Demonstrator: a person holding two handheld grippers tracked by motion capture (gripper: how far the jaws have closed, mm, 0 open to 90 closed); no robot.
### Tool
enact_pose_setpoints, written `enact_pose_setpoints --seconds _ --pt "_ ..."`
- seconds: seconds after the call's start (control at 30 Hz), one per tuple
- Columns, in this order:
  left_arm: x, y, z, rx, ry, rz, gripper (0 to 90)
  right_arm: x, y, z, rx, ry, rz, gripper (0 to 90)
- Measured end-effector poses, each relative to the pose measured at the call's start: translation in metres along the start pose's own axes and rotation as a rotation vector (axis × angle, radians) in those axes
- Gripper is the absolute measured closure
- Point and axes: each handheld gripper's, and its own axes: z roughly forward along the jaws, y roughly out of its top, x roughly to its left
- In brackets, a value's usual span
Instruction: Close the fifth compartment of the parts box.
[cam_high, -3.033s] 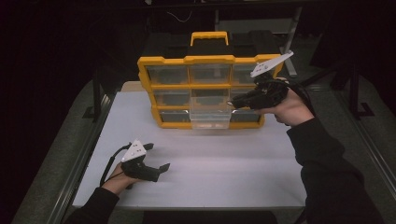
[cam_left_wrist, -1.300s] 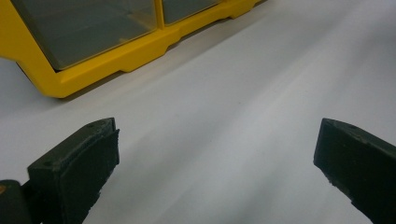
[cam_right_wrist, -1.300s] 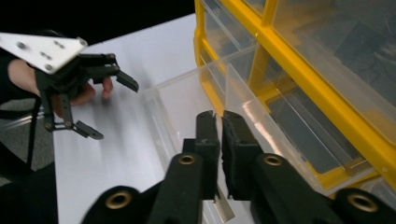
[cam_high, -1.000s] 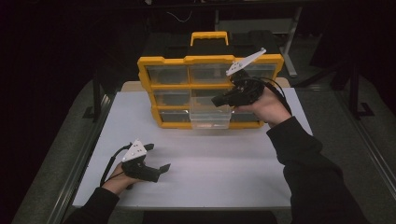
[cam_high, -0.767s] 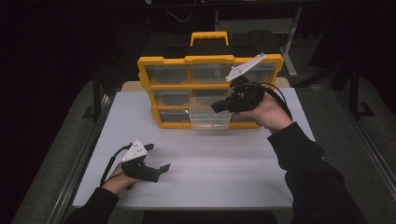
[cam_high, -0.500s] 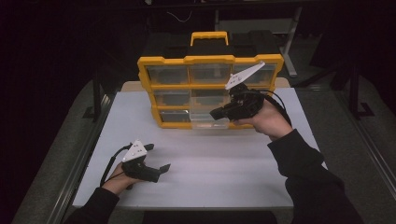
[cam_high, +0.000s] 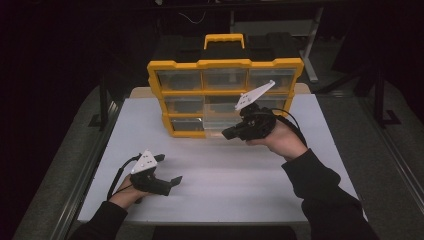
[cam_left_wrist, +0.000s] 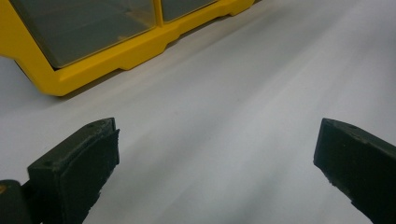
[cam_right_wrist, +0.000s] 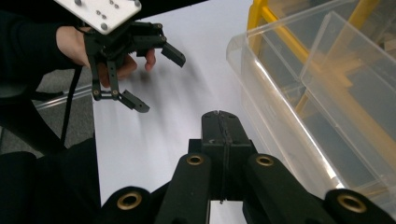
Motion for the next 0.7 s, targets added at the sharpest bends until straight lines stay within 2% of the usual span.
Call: enact_pose_setpoints --seconds 0.4,0.7 --pt "-0.0001 -0.0003 0.0004 0.002 -0.004 0.0 0.0 -0.0028 -0.007 0.006 0.015 -0.024 -0.003 88.4" --pt "-0.0003 -0.0003 0.0004 0.003 -0.004 0.001 0.0 -0.0083 -0.0059 0.0068 0.013 -0.045 0.016 88.4"
